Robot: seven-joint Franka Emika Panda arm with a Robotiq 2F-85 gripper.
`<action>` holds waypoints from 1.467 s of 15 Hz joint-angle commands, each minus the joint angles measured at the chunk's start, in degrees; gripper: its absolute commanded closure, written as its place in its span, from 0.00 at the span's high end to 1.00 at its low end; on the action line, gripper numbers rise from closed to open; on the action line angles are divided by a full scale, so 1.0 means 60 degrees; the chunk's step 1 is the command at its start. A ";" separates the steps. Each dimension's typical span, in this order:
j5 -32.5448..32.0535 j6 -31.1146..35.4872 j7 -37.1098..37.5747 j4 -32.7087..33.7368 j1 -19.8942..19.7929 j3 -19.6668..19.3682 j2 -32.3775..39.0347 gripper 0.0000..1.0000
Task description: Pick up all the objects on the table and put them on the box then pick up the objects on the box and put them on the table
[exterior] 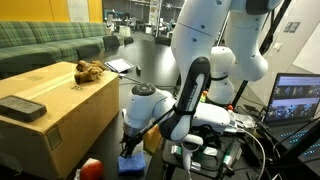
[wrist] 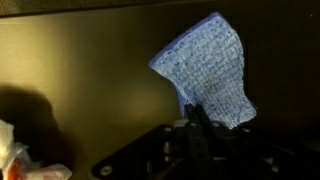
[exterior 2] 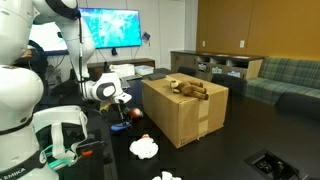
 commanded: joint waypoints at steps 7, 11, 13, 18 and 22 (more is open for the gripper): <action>-0.0499 -0.0264 0.0247 -0.0637 0.2906 -0.3932 -0.0825 0.01; -0.0921 -0.0364 -0.0123 -0.0917 0.3955 -0.5938 -0.1355 0.01; -0.1294 -0.0732 -0.0319 -0.0882 0.4375 -0.6925 -0.1700 0.01; -0.2740 -0.2483 -0.0397 -0.0490 0.6502 -0.9933 -0.3175 0.01; -0.3677 -0.4127 -0.0228 0.0326 0.8530 -1.1869 -0.4285 0.01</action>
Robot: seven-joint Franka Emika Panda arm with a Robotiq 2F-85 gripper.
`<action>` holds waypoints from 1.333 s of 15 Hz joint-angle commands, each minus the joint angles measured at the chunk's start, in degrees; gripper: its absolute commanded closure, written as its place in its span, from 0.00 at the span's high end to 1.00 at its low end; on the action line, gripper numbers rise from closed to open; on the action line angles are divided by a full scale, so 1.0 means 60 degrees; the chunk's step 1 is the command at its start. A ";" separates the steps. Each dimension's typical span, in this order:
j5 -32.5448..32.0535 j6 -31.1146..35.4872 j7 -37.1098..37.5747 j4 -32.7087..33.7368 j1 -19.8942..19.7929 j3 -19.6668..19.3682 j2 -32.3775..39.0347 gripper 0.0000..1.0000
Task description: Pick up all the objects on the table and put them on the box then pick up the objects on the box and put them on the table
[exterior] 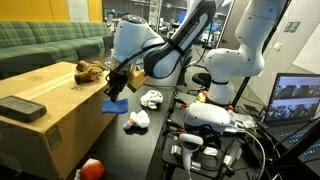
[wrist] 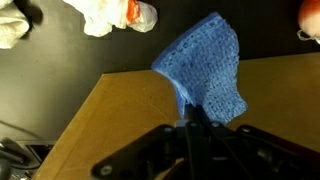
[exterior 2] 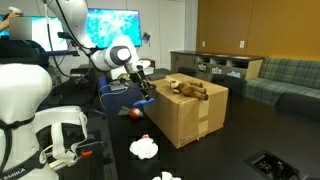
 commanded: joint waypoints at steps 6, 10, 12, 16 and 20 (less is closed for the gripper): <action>-0.0525 -0.2690 0.0156 0.2210 0.2981 -0.2784 -0.1326 0.01; -0.0142 -0.3016 -0.0038 0.3057 0.3332 -0.3483 -0.1088 0.01; 0.0009 -0.2812 -0.0094 0.3252 0.3308 -0.3734 -0.1072 0.01; -0.0227 -0.2389 -0.0053 0.3271 0.2808 -0.3778 -0.1383 0.01; -0.0282 -0.1841 0.0037 0.3047 0.1859 -0.3054 -0.1573 0.01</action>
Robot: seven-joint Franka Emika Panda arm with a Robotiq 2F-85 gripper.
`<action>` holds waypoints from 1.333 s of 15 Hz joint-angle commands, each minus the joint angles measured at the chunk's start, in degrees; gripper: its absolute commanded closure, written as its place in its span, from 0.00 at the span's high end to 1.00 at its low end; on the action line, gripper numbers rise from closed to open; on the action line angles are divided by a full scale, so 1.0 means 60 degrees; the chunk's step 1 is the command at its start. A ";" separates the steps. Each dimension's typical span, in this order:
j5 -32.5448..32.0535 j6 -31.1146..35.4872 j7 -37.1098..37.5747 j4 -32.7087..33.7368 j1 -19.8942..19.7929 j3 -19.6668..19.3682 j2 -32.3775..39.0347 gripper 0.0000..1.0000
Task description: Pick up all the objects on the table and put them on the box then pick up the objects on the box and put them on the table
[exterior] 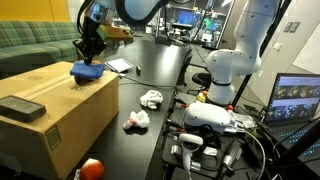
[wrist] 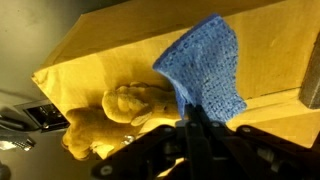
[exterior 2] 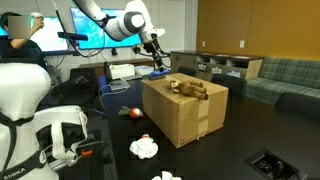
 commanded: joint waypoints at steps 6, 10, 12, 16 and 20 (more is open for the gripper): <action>0.0337 0.1446 -0.0140 -0.0442 -0.1692 0.1719 -0.0464 0.01; 0.1645 0.2356 -0.0511 -0.0799 -0.2303 0.2761 -0.0272 0.01; 0.2591 0.2712 -0.0789 -0.0920 -0.2643 0.3322 0.0073 0.01; 0.4386 0.3221 -0.1108 -0.0441 -0.4870 0.5776 0.1498 0.01; 0.6149 0.3427 -0.1581 0.0785 -0.6971 0.7834 0.3468 0.01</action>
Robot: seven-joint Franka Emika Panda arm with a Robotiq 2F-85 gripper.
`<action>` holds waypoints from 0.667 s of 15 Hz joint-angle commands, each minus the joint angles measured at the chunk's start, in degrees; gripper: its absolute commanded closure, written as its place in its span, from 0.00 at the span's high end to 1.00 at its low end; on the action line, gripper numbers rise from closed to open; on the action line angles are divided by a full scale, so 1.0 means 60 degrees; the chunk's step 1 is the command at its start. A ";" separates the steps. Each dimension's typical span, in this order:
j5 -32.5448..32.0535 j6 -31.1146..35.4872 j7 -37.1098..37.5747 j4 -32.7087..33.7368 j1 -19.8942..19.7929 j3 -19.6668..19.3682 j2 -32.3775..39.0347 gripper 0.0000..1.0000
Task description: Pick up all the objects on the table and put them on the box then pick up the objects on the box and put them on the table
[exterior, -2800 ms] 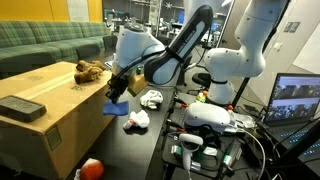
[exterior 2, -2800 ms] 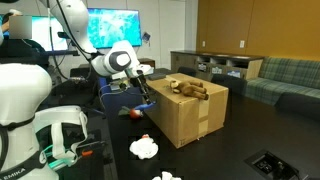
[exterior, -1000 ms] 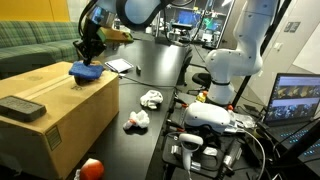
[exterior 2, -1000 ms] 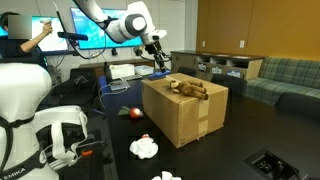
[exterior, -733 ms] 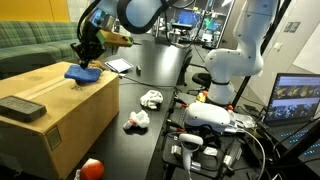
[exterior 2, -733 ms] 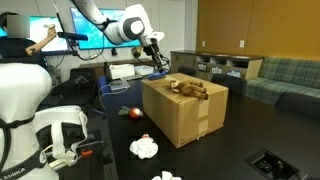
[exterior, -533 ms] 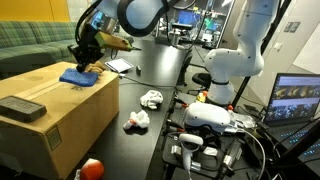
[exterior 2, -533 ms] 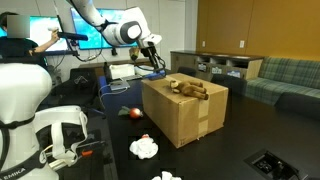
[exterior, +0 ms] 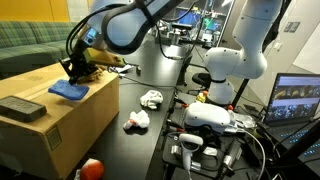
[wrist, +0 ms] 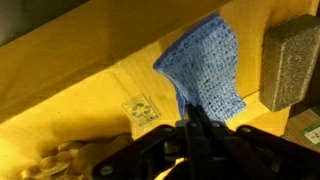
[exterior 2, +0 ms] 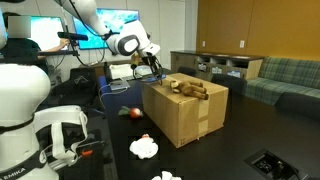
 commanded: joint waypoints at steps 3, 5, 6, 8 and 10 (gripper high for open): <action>0.0366 -0.0034 0.0100 0.2606 -0.3307 0.2880 0.2968 0.01; 0.0779 -0.0233 -0.0445 0.3939 -0.3777 0.3067 0.4069 0.01; 0.0607 -0.0508 -0.0510 0.4543 -0.4283 0.3378 0.4210 0.01; -0.0947 -0.0786 -0.0093 0.5197 -0.5666 0.4681 0.4085 0.01; -0.1919 -0.1519 -0.0246 0.5767 -0.6562 0.5484 0.3961 0.01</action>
